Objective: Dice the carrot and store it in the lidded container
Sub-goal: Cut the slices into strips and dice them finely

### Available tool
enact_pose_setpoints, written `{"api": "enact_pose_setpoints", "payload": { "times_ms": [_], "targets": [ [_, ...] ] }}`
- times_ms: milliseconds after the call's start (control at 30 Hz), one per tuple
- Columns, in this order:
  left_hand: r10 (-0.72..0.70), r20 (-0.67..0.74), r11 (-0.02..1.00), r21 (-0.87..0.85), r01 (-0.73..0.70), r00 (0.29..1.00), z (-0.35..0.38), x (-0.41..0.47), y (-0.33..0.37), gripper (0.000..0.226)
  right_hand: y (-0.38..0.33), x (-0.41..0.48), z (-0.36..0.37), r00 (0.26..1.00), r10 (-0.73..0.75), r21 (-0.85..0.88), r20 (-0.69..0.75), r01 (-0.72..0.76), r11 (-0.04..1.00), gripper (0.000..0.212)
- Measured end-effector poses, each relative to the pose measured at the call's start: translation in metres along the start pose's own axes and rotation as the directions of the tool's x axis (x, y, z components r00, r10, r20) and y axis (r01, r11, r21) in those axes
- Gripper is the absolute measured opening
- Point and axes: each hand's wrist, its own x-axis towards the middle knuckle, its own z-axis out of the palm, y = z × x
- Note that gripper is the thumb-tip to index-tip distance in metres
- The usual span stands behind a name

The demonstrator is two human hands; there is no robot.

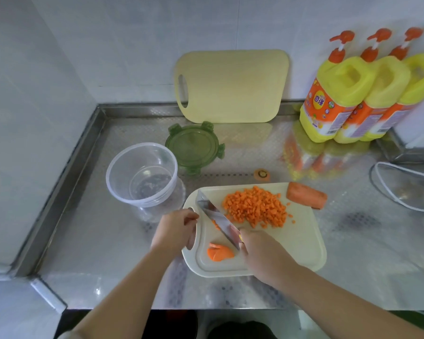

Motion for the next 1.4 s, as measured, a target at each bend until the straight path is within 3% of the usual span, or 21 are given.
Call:
{"api": "enact_pose_setpoints", "payload": {
  "times_ms": [100,233,367,500,667,867,1100,1233,1400],
  "targets": [
    [-0.014,-0.028,1.0,-0.024,0.013,1.0,-0.007,-0.006,-0.004,0.02,-0.001,0.006,0.007,0.999,-0.011,-0.038,0.033,0.012,0.999,0.022],
    [0.047,0.068,0.999,-0.001,-0.047,0.997,0.0,-0.017,0.0,0.018,0.014,0.01,0.01,0.995,0.095,0.014,-0.011,-0.095,0.995,0.02],
    [0.155,0.299,0.966,0.152,-0.208,0.941,0.014,-0.021,0.007,0.033,0.032,0.006,0.001,0.986,0.146,-0.005,-0.08,-0.147,0.989,0.015],
    [0.168,0.413,0.855,0.391,-0.341,0.895,0.022,-0.021,0.015,0.044,0.039,-0.003,-0.009,0.979,0.201,0.026,-0.04,-0.2,0.979,0.037],
    [0.134,0.388,0.83,0.459,-0.317,0.912,0.026,-0.009,0.019,0.034,0.043,-0.007,-0.021,0.978,0.208,0.085,-0.02,-0.206,0.975,0.036],
    [0.133,0.234,0.945,0.262,-0.194,0.963,0.024,0.003,0.018,0.013,0.048,-0.007,-0.029,0.984,0.178,0.134,-0.012,-0.175,0.975,0.035],
    [0.107,0.176,0.978,0.159,-0.136,0.978,0.02,0.01,0.029,0.025,0.048,-0.005,-0.027,0.986,0.165,0.121,0.0,-0.164,0.979,0.032],
    [0.124,0.206,0.927,0.325,-0.188,0.971,0.024,0.011,0.026,0.044,0.046,-0.005,-0.028,0.989,0.147,0.112,0.003,-0.147,0.983,0.033],
    [0.21,0.131,0.791,0.56,-0.248,0.969,0.034,0.005,0.031,0.038,0.045,-0.003,-0.028,0.99,0.138,0.112,0.014,-0.139,0.984,0.033]
  ]
}}
